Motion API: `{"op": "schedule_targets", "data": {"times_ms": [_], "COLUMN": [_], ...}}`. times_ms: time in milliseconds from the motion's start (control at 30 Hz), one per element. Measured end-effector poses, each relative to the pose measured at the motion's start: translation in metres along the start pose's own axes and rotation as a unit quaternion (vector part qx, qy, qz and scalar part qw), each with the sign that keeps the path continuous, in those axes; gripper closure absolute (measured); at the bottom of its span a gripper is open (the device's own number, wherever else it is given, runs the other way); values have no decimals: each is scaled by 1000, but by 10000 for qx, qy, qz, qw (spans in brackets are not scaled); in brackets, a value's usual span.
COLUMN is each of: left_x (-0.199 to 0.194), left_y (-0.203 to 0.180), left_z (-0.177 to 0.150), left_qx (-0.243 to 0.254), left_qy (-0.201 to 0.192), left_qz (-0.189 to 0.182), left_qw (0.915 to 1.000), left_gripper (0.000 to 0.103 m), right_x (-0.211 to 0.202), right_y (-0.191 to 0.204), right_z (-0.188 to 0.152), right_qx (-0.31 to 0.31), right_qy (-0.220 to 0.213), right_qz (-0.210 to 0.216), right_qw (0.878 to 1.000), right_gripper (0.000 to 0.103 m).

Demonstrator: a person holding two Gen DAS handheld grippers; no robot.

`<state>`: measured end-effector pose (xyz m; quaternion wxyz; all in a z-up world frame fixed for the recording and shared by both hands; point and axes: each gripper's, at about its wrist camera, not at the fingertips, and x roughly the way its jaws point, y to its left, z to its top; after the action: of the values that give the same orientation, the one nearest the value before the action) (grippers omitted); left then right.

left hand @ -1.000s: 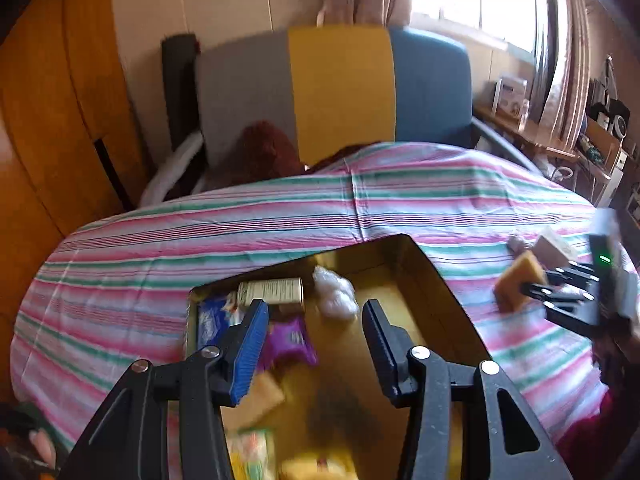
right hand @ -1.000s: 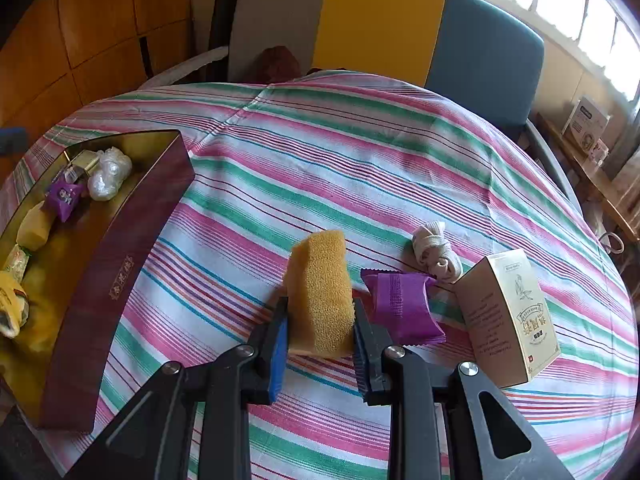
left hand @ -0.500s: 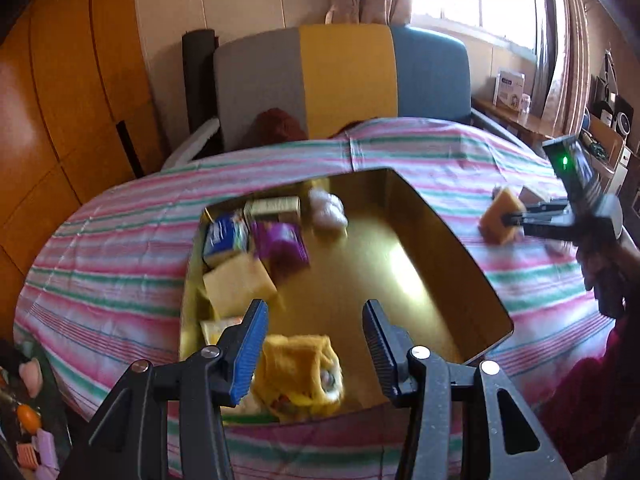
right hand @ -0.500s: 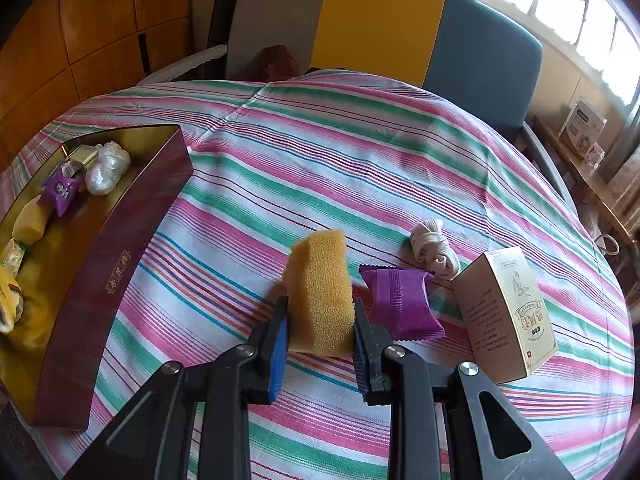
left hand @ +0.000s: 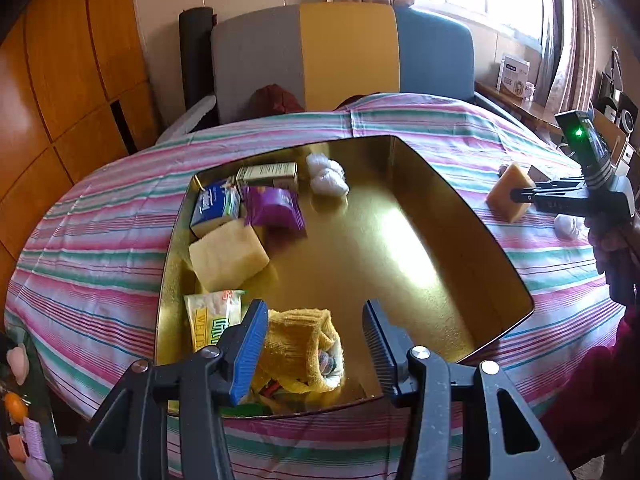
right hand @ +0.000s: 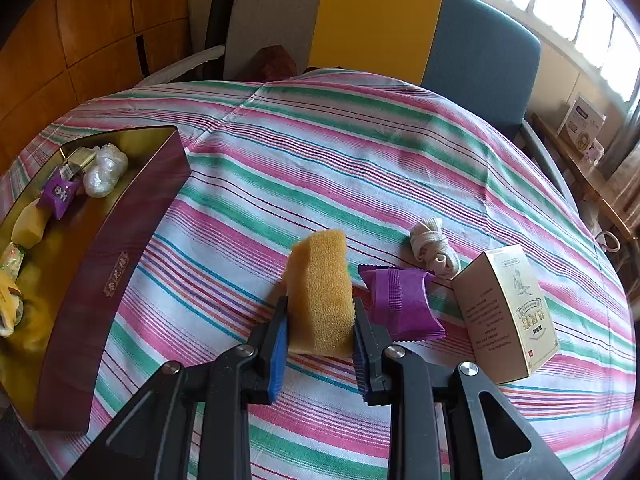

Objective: Organize objects
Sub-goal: 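Lift the yellow sponge with the right tool toward the gold tray, then lower the yellow sponge into the gold tray and open the right tool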

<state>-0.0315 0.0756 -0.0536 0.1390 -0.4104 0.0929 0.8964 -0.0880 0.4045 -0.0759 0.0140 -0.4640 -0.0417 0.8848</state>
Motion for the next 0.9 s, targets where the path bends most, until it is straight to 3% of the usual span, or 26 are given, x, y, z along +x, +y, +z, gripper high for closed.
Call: {"op": "schedule_targets", "data": {"times_ms": [200, 467, 900], "left_x": [10, 4, -1], "left_y": [10, 30, 71], "left_z": [-5, -4, -9], "left_qx": [-125, -368, -909], "left_qy": [174, -29, -173], "left_qz": [-76, -219, -172], "left_qw": [9997, 9991, 9956], "left_gripper": [53, 53, 53], "right_x": [1, -23, -62], "right_y": [-1, 7, 134], "right_z": [1, 13, 74], "right_qx": [70, 433, -331], "right_qy": [20, -36, -246], "right_qz": [4, 113, 854], "right_qw": [10000, 9990, 9955], "right_gripper": [75, 75, 75]}}
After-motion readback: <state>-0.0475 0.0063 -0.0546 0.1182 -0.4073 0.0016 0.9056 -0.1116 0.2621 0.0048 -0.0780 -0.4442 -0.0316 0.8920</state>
